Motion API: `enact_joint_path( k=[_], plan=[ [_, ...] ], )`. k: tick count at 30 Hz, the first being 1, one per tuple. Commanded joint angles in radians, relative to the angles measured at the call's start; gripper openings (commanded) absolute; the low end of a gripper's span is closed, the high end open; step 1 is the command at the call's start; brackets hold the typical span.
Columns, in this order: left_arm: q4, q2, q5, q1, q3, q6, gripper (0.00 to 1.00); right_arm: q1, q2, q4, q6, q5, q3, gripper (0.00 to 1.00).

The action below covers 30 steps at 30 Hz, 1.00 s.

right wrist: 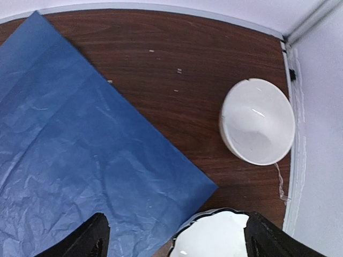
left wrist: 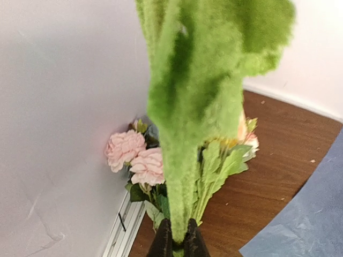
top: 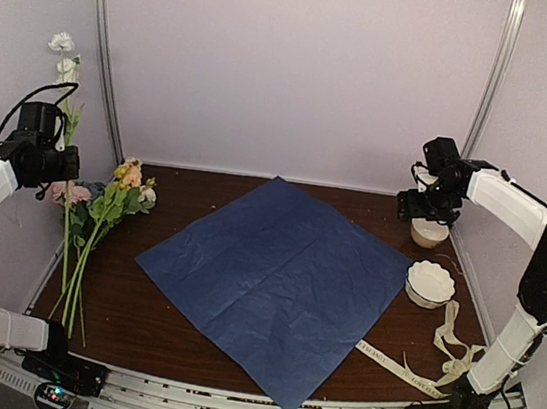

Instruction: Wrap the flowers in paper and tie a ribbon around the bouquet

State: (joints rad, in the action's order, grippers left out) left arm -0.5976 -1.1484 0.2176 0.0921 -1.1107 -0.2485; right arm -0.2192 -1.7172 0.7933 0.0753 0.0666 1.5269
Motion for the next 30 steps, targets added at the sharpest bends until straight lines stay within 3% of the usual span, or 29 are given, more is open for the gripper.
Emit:
enact_joint_path(
  k=[1, 6, 8, 11, 14, 17, 21, 24, 29, 30],
  plan=[
    [0.134, 0.165, -0.191, -0.033, 0.028, 0.055, 0.00, -0.116, 0.091, -0.063, -0.089, -0.174, 0.012, 0.88],
    [0.205, 0.301, -0.441, -0.074, -0.037, 0.001, 0.00, -0.363, 0.129, -0.228, -0.138, -0.547, 0.049, 0.88],
    [0.317, 0.337, -0.571, -0.101, -0.024, -0.122, 0.00, -0.458, 0.112, -0.364, -0.071, -0.701, 0.062, 0.87],
    [0.491, 0.367, -0.605, -0.225, 0.040, -0.264, 0.00, -0.585, 0.051, -0.626, 0.093, -0.847, 0.087, 0.87],
    [0.577, 0.319, -0.534, -0.433, 0.058, -0.306, 0.00, -0.678, -0.050, -0.838, 0.244, -0.883, 0.149, 0.88],
    [0.645, 0.225, -0.504, -0.631, 0.023, -0.296, 0.00, -0.726, -0.138, -0.864, 0.321, -0.855, 0.235, 0.88],
    [0.646, 0.097, -0.499, -0.753, -0.064, -0.261, 0.00, -0.737, -0.168, -0.968, 0.432, -0.880, 0.224, 0.84],
    [0.641, 0.027, -0.519, -0.790, -0.115, -0.237, 0.00, -0.736, -0.166, -1.029, 0.472, -0.925, 0.192, 0.69],
    [0.640, -0.013, -0.532, -0.798, -0.141, -0.244, 0.00, -0.711, -0.114, -1.034, 0.486, -0.855, 0.111, 0.08],
    [0.630, -0.008, -0.519, -0.799, -0.143, -0.245, 0.00, -0.698, -0.101, -1.030, 0.505, -0.831, 0.092, 0.00]
  ],
)
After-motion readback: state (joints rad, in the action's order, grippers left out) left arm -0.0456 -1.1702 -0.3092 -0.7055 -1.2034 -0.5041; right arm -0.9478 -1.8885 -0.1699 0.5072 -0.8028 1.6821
